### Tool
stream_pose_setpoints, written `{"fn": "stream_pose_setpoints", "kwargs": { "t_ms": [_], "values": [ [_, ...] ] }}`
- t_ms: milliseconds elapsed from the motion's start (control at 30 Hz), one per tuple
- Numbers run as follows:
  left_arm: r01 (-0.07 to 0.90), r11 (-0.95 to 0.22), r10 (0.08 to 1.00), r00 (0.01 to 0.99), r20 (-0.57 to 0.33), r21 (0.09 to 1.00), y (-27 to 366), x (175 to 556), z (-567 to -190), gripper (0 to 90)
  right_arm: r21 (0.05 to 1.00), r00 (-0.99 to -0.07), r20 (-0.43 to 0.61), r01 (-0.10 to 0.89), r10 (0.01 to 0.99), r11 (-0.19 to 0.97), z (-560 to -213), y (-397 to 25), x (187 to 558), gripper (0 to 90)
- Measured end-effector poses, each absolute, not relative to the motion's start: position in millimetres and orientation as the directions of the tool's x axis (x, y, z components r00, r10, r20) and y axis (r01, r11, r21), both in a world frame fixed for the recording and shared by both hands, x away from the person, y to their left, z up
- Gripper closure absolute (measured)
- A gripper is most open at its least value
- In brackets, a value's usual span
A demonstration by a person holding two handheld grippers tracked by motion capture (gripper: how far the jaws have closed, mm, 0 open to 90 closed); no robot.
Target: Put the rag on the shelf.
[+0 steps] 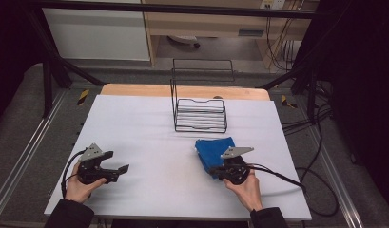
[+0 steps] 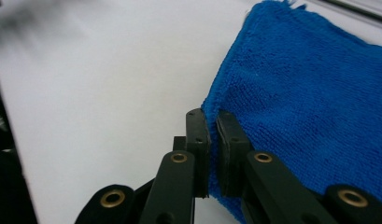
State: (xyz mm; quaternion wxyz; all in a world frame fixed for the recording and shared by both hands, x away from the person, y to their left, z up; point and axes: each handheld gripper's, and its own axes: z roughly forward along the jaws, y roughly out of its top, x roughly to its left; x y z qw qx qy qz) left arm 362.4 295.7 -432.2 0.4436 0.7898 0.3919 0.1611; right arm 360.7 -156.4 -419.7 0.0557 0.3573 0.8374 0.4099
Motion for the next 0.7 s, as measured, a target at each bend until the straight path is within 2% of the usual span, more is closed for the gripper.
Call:
{"fn": "stream_pose_setpoints", "kwargs": {
  "t_ms": [400, 633, 667, 700],
  "values": [
    [0.477, -0.301, 0.765, 0.638, -0.090, 0.826, 295.8, 362.2, -431.8, 11.1, 0.723, -0.832, 0.229, 0.493, 0.506, 0.484, -421.2, -116.3, 339.3, 85.0],
    [0.478, -0.302, 0.765, 0.638, -0.090, 0.825, 296.0, 362.4, -431.8, 11.0, 0.681, -0.847, 0.227, 0.491, 0.481, 0.543, -434.1, -107.7, 336.2, 83.3],
    [0.478, -0.303, 0.765, 0.638, -0.089, 0.825, 295.9, 362.4, -431.9, 11.0, 0.680, -0.852, 0.221, 0.484, 0.475, 0.551, -436.7, -106.9, 336.4, 79.6],
    [0.478, -0.303, 0.765, 0.638, -0.089, 0.825, 295.9, 362.4, -431.9, 11.0, 0.680, -0.852, 0.221, 0.484, 0.475, 0.551, -436.7, -106.9, 336.4, 79.6]
  ]
}}
